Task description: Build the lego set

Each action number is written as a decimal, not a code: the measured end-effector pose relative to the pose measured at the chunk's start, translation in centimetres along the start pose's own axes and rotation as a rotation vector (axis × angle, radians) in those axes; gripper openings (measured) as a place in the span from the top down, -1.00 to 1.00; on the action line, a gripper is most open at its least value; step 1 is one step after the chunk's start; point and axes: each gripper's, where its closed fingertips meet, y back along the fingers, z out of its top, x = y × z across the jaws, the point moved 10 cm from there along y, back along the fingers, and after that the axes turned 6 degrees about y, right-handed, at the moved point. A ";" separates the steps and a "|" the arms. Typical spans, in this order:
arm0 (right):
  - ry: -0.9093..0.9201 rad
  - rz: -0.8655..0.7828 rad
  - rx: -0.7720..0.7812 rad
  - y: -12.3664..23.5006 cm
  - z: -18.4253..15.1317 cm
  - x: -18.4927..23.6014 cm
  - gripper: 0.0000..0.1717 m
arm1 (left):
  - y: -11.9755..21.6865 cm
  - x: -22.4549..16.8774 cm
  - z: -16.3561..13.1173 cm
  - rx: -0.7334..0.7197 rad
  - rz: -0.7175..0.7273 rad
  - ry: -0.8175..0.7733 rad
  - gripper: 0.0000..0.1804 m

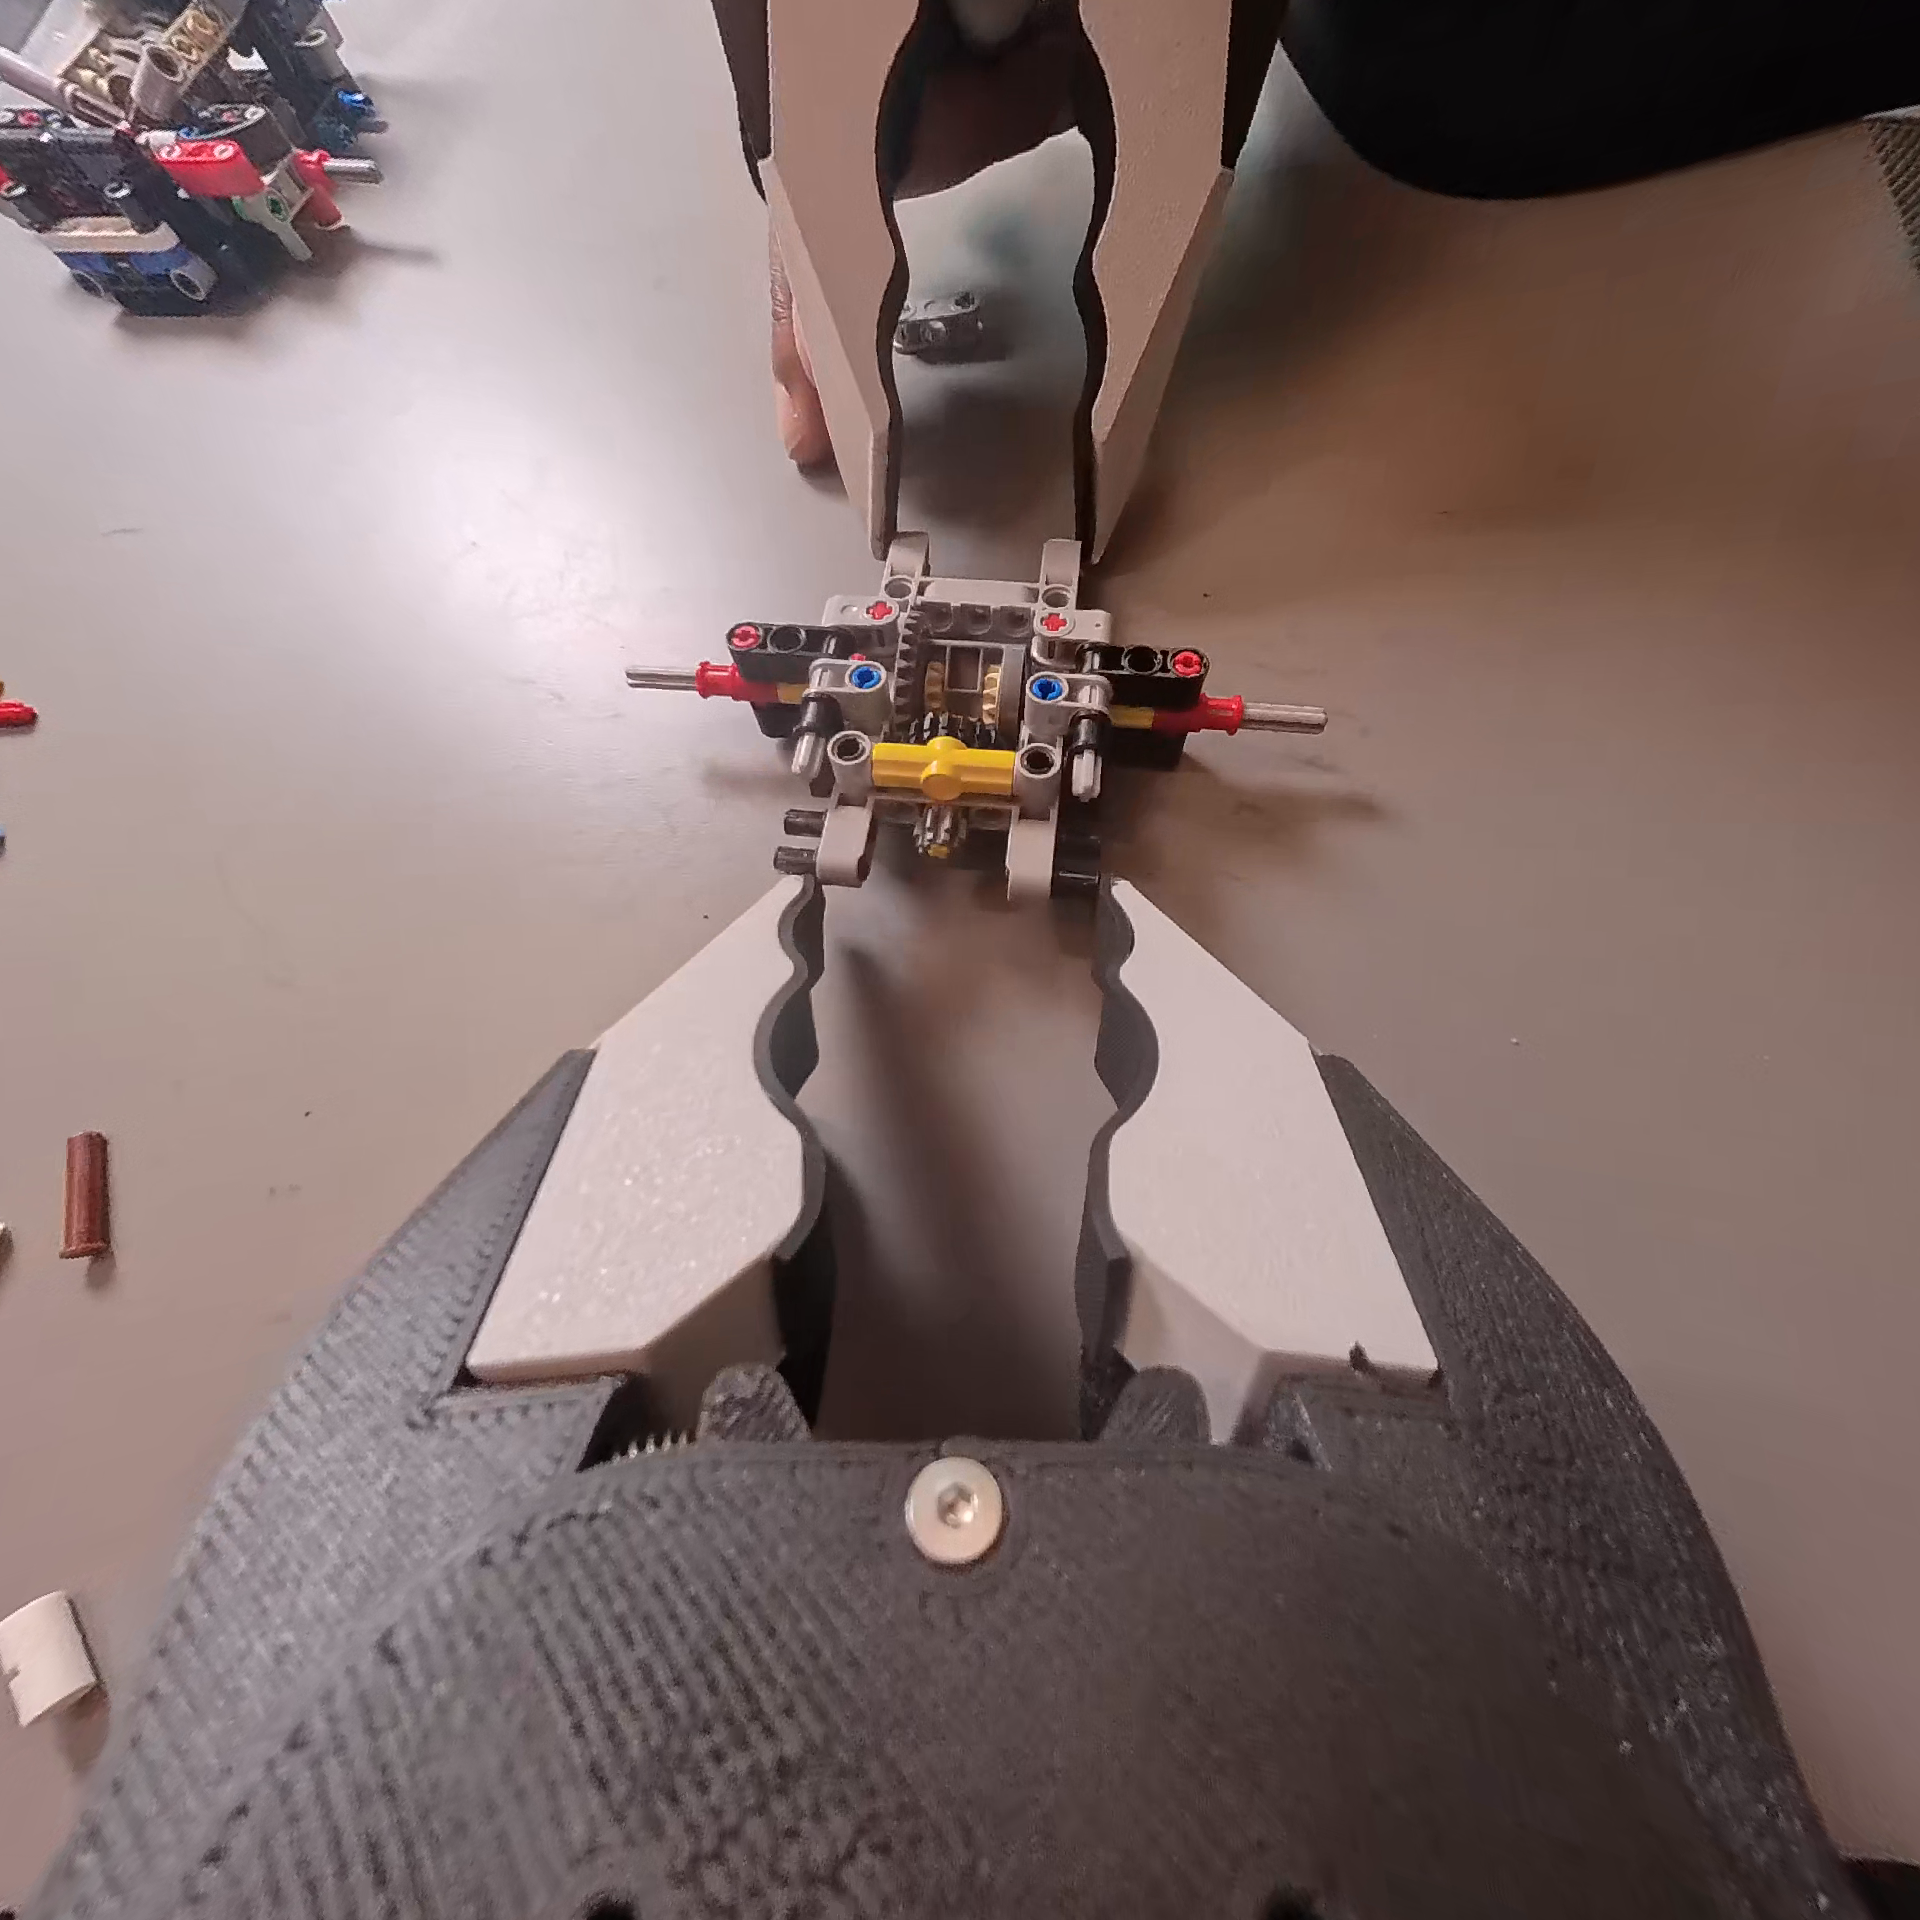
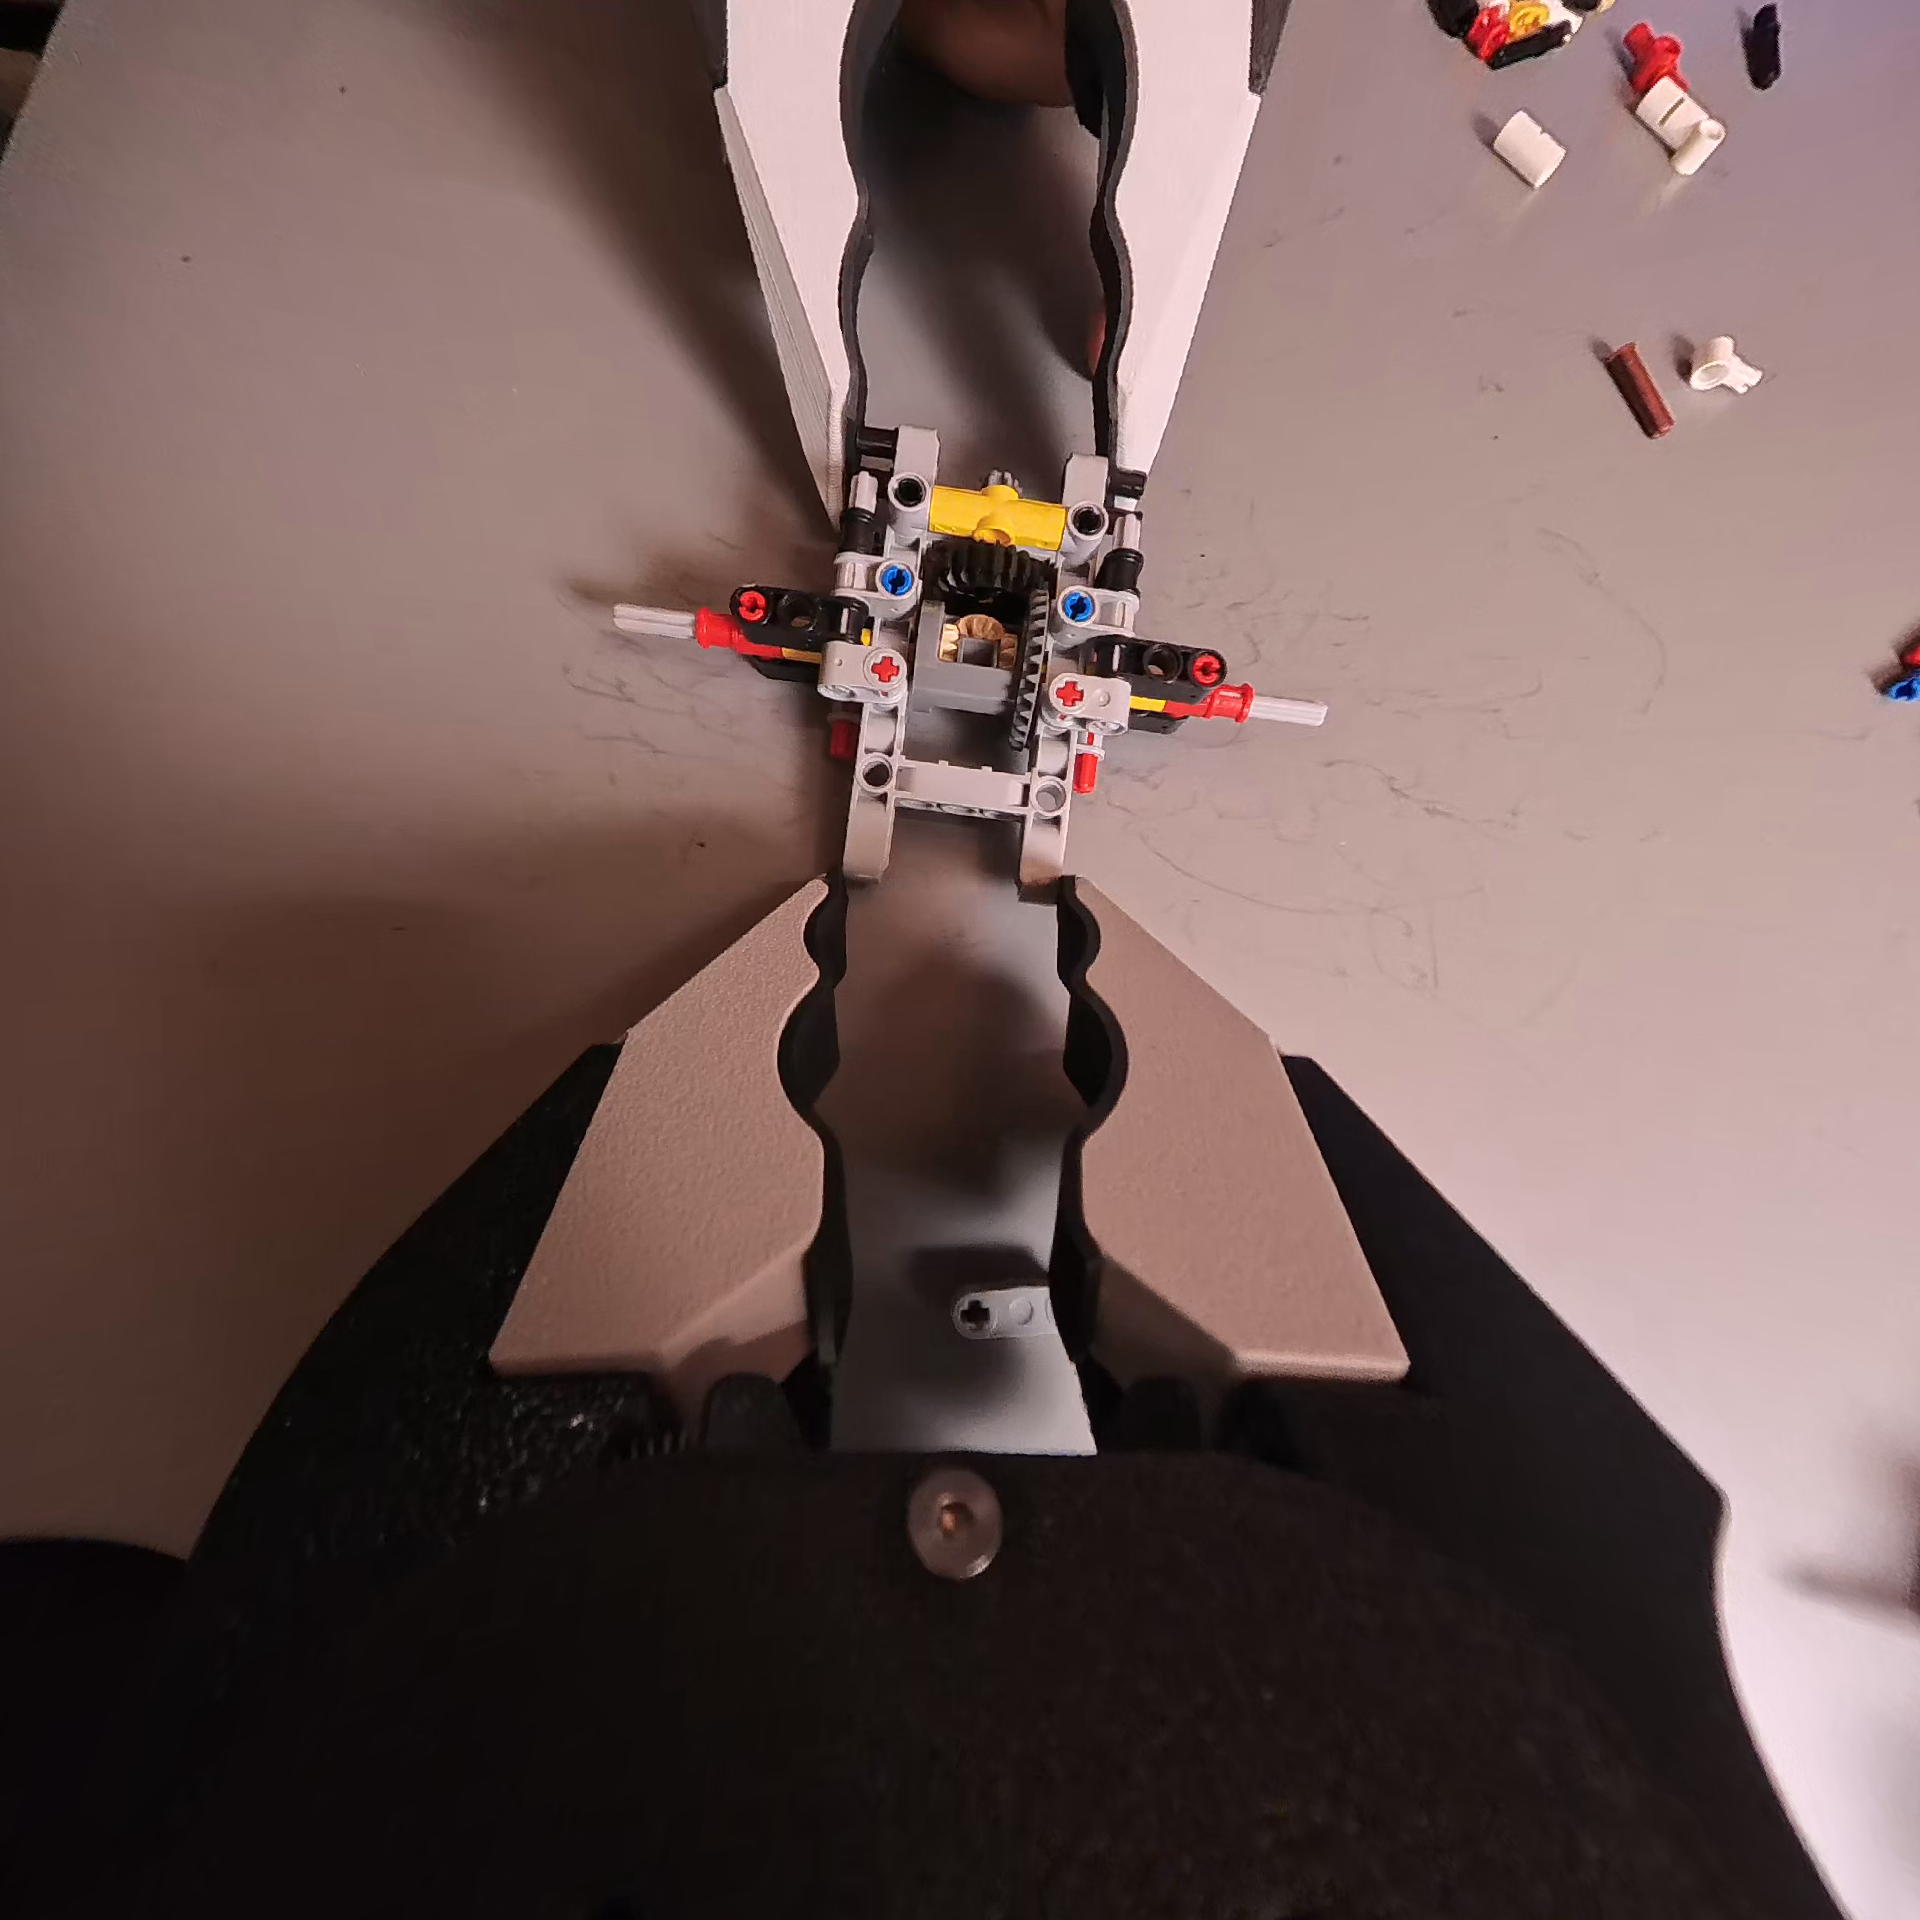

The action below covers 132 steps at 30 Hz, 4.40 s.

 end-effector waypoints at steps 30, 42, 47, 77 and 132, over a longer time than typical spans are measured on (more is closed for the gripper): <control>-0.182 -0.323 0.009 3.3 -0.7 -2.6 0.59 | 0.2 -0.4 0.1 -0.029 -0.005 -0.009 0.72; -0.283 -0.284 0.015 2.5 2.0 -0.9 0.47 | 0.6 0.4 -0.1 -0.031 0.056 0.026 0.64; -0.332 -0.232 0.057 1.5 2.1 -0.5 0.29 | 0.0 0.5 0.1 -0.010 0.072 0.025 0.58; -0.219 -0.155 0.125 1.1 1.0 0.1 0.38 | -0.2 0.0 0.3 -0.013 0.042 -0.008 0.70; 0.053 0.032 -0.081 -1.6 3.3 4.4 0.57 | -1.3 -4.3 1.3 0.112 -0.134 -0.014 -0.05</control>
